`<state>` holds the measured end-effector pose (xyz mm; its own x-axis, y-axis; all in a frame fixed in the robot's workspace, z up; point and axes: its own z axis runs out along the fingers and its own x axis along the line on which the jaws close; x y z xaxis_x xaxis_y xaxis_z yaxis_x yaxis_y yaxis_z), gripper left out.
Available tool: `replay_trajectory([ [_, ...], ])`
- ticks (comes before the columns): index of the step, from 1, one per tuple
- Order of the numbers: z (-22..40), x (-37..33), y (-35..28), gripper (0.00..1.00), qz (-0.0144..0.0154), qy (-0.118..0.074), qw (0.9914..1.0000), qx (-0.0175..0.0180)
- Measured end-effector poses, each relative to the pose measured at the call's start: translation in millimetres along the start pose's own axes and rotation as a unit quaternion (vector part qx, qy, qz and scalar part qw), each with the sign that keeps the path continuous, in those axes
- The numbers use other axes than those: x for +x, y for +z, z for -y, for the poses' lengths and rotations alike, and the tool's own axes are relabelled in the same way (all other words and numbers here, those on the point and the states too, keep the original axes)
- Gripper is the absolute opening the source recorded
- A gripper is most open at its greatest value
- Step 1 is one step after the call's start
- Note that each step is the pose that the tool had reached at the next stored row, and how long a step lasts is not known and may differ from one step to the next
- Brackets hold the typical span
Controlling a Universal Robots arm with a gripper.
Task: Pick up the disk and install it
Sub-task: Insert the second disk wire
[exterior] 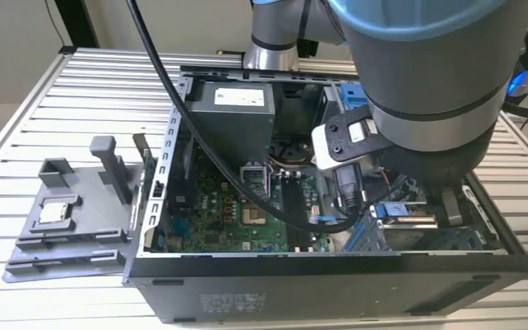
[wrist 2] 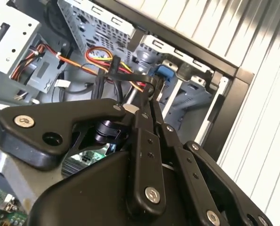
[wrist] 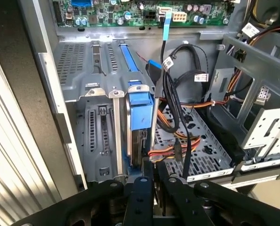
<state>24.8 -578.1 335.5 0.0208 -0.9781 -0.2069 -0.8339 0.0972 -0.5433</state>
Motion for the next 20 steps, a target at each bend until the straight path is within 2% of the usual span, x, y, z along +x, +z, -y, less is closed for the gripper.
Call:
replay_trajectory([
  [1, -1.2, 0.1, -0.5, 0.0, -0.0025, -0.002, 0.99999, 0.0018],
  [3, -2.7, 0.2, -0.7, 0.0, -0.0095, -0.007, 0.99992, 0.0041],
  [4, -3.3, 0.3, -0.4, 0.0, -0.0119, -0.009, 0.99987, 0.0053],
  [5, -4.2, 0.7, 0.7, 0.0, -0.0123, -0.01, 0.99985, 0.0069],
  [9, -7.1, 1.6, 4.8, 0.0, -0.0127, -0.012, 0.99978, 0.0122],
  [15, -13.0, 3.3, 10.9, 0.0, -0.0145, -0.013, 0.99972, 0.0128],
  [16, -15.0, 3.6, 11.7, 0.0, -0.014, -0.014, 0.99972, 0.0126],
  [20, -20.9, 4.7, 14.2, 0.0, -0.0086, -0.022, 0.99965, 0.0124],
])
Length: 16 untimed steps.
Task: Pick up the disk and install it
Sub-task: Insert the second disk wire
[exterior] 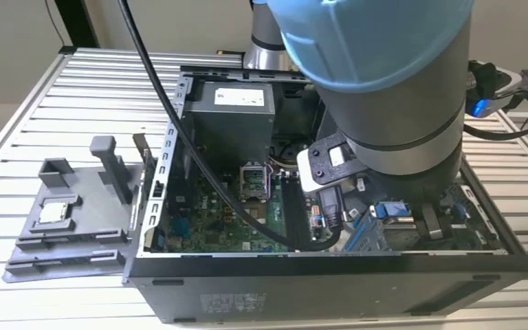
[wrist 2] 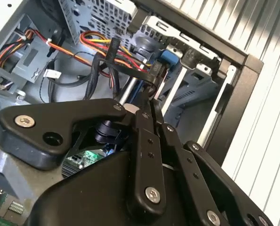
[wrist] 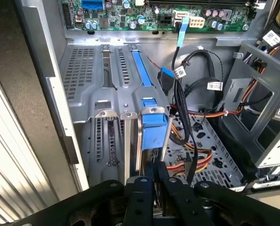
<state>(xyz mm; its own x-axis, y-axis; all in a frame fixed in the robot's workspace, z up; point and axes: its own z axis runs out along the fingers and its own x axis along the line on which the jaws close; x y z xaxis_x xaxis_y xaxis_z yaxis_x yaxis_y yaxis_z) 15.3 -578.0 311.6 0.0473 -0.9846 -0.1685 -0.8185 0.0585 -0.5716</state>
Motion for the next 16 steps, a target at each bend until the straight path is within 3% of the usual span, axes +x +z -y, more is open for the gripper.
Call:
replay_trajectory([
  [5, -0.2, -0.3, 0.3, 0.0, 0.0022, -0.002, 1.0, 0.0015],
  [7, -0.5, -0.3, 0.6, 0.0, 0.0042, -0.001, 0.99997, 0.0057],
  [10, -1.0, -0.2, 1.4, 0.0, 0.0054, -0.003, 0.99987, 0.0151],
  [13, -1.6, 0.0, 2.2, 0.0, 0.0052, -0.004, 0.99979, 0.0196],
  [16, -2.7, 0.3, 3.2, 0.0, 0.0024, -0.006, 0.99974, 0.0218],
])
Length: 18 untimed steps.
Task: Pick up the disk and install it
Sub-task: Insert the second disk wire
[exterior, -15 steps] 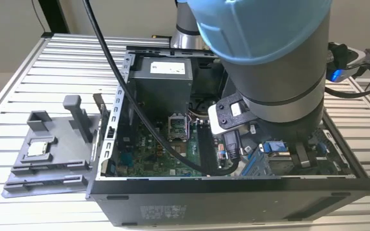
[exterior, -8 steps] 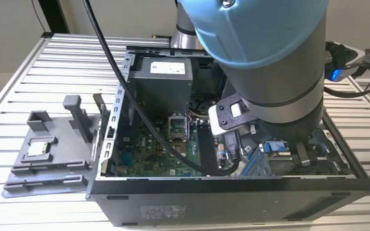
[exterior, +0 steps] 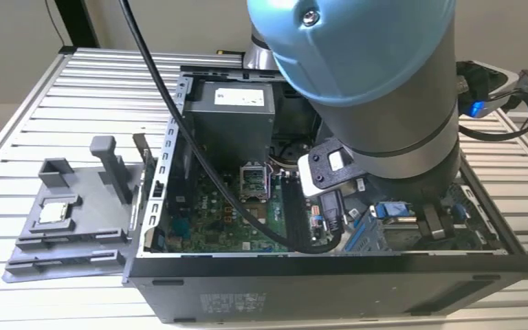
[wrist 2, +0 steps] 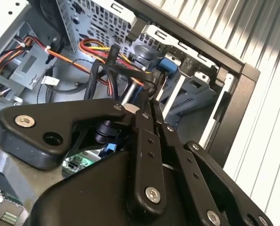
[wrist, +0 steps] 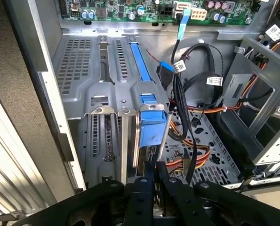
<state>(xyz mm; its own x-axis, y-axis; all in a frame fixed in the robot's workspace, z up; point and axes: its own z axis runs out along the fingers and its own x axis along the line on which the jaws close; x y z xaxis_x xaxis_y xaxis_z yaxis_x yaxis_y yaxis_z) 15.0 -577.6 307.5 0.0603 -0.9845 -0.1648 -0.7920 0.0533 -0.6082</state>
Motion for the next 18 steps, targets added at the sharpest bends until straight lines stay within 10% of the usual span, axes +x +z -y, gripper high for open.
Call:
replay_trajectory([
  [7, -5.4, -0.7, -1.0, 0.0, -0.0173, -0.013, 0.99976, -0.0005],
  [18, -6.9, -5.7, -0.9, 0.0, -0.0182, -0.014, 0.99973, -0.0005],
])
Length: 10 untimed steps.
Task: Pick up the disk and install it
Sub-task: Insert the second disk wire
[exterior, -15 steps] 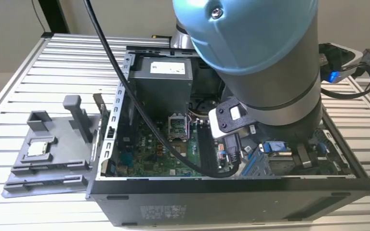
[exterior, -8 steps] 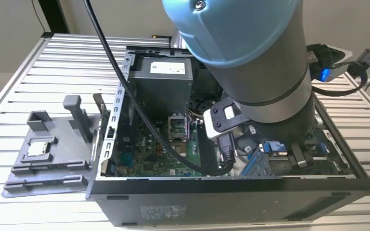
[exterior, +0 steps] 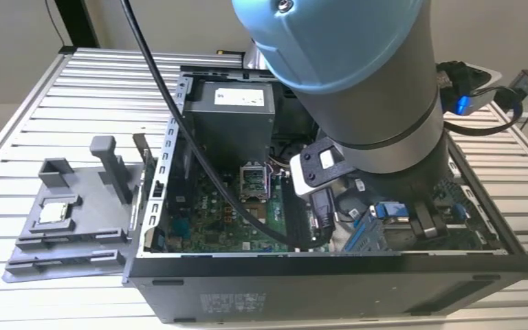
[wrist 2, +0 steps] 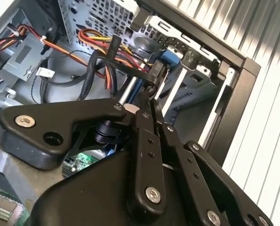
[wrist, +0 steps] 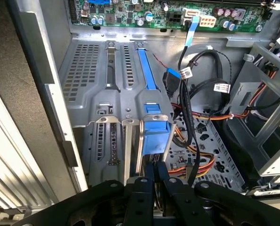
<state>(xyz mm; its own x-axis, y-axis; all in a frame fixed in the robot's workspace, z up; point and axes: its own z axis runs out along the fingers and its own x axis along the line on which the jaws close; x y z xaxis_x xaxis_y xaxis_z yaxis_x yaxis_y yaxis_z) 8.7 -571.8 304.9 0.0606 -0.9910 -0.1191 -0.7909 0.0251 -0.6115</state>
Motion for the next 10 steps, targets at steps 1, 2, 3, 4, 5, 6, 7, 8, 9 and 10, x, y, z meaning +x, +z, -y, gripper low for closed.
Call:
replay_trajectory([
  [1, 0.1, -0.3, 0.0, 0.0, -0.0001, 0.0, 1.0, 0.0],
  [2, 0.1, -0.6, 0.1, 0.0, 0.0, 0.0, 1.0, 0.0],
  [3, 0.1, -0.8, 0.3, 0.0, 0.0, 0.0, 1.0, 0.0],
  [4, 0.1, -1.2, 0.3, 0.0, -0.0001, 0.0, 1.0, -0.0001],
  [5, 0.2, -1.6, 0.5, 0.0, -0.0001, 0.0, 1.0, -0.0001],
  [6, 0.2, -2.0, 0.7, 0.0, 0.0, 0.0, 1.0, 0.0],
  [7, 0.4, -2.4, 0.9, 0.0, -0.0001, 0.0, 1.0, 0.0],
  [8, 0.6, -2.6, 1.2, 0.0, -0.0001, 0.0, 1.0, 0.0],
  [9, 1.0, -2.8, 1.6, 0.0, 0.0, 0.0, 1.0, 0.0],
  [10, 1.4, -2.8, 1.9, 0.0, 0.0, 0.0, 1.0, 0.0],
])
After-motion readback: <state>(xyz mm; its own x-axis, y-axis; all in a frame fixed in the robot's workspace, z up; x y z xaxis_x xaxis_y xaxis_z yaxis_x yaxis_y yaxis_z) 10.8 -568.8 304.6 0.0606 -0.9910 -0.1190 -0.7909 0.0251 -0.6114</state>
